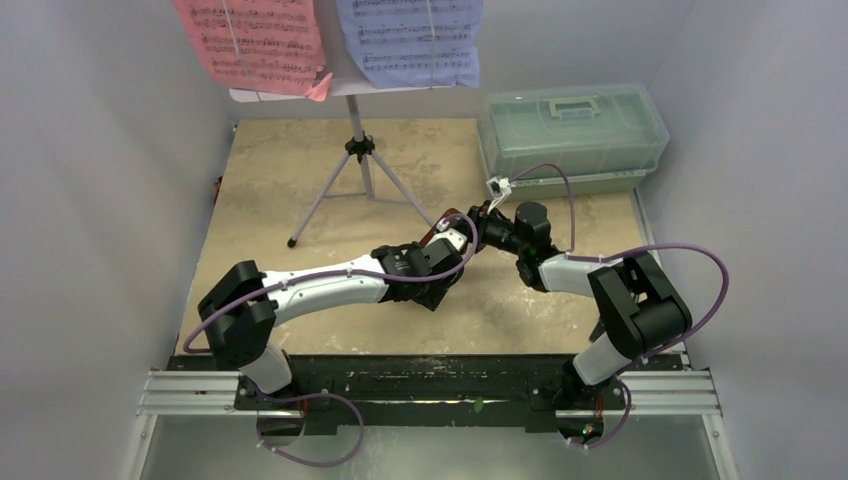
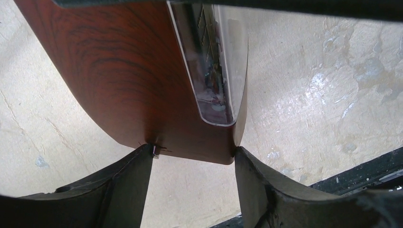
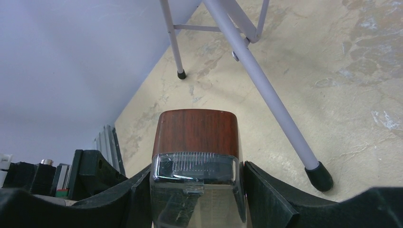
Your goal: Set up the instrument practice props
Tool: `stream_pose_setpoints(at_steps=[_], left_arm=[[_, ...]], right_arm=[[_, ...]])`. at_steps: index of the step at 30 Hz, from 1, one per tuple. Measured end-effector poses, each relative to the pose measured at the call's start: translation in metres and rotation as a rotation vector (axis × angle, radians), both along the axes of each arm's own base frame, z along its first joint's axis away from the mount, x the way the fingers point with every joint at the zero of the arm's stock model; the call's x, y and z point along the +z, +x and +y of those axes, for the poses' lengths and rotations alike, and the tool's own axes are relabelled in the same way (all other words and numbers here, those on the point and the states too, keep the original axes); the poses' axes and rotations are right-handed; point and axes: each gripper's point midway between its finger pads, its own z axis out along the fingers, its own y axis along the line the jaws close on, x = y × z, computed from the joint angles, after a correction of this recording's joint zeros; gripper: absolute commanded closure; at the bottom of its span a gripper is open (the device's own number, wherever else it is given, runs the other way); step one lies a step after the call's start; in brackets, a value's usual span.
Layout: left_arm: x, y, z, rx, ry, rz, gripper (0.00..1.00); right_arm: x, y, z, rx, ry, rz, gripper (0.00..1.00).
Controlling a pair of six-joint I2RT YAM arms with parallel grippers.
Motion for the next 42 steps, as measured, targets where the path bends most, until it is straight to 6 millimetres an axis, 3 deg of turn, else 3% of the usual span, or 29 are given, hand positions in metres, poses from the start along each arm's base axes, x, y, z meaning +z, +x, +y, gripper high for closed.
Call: stream_pose_setpoints(at_steps=[20,23,26,30,33,37,39,42], left_arm=[[0.015,-0.007,0.001,0.0,-0.18,-0.064,1.0],[0.025,-0.002,-0.006,0.014,-0.224,-0.091,0.59],[0.035,0.001,-0.006,0.015,-0.245,-0.114,0.39],[0.074,0.002,-0.006,0.006,-0.348,-0.185,0.32],[0.126,0.003,-0.002,-0.004,-0.491,-0.29,0.3],[0.186,0.002,0.018,0.017,-0.648,-0.438,0.3],[0.206,0.001,0.034,0.048,-0.698,-0.506,0.3],[0.218,0.005,0.06,0.141,-0.717,-0.577,0.3]], right_arm=[[-0.002,-0.005,-0.001,-0.018,0.008,0.051,1.0],[-0.001,-0.006,-0.001,-0.018,0.006,0.047,1.0],[-0.001,-0.007,-0.002,-0.022,-0.004,0.049,1.0],[0.001,-0.013,-0.003,-0.034,-0.05,0.031,1.0],[0.004,-0.021,0.001,-0.042,-0.104,-0.002,1.0],[0.012,-0.036,0.013,-0.065,-0.207,-0.076,1.0],[0.015,-0.044,0.019,-0.087,-0.256,-0.123,1.0],[0.015,-0.056,0.025,-0.116,-0.326,-0.181,1.0]])
